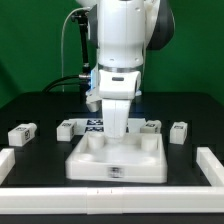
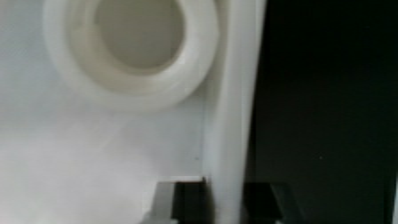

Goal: Assemble one leg

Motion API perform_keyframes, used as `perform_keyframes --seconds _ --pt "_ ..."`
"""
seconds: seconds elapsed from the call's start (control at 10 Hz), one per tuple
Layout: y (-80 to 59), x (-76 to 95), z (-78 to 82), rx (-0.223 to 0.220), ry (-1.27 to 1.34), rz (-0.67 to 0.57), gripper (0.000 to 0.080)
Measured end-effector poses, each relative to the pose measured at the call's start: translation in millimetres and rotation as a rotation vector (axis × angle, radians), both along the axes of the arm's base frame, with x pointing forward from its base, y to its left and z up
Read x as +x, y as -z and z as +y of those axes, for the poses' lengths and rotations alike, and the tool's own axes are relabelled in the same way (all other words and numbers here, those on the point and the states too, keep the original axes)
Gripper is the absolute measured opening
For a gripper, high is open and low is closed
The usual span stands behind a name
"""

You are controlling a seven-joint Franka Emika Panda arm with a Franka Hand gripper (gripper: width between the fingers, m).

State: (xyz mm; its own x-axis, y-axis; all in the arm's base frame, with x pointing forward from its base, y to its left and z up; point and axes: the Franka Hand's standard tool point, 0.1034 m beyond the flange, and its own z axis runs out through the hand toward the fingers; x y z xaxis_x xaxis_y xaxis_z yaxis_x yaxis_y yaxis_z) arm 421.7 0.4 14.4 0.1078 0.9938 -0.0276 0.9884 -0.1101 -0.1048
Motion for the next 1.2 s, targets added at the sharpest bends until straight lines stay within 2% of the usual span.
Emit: perform_keyframes --seconds 0.1,0.7,0.9,1.2 --pt "-0.1 0.2 -0.2 0.0 0.0 -0.001 0.0063" --pt "-0.1 0.7 -0.2 0.0 0.0 -0.002 0.0064" --pt "0.4 17.6 6.5 0.006 -0.023 -0.013 0.0064" --pt "-0.1 48.2 31.4 0.024 -0.069 -0.048 0.0064"
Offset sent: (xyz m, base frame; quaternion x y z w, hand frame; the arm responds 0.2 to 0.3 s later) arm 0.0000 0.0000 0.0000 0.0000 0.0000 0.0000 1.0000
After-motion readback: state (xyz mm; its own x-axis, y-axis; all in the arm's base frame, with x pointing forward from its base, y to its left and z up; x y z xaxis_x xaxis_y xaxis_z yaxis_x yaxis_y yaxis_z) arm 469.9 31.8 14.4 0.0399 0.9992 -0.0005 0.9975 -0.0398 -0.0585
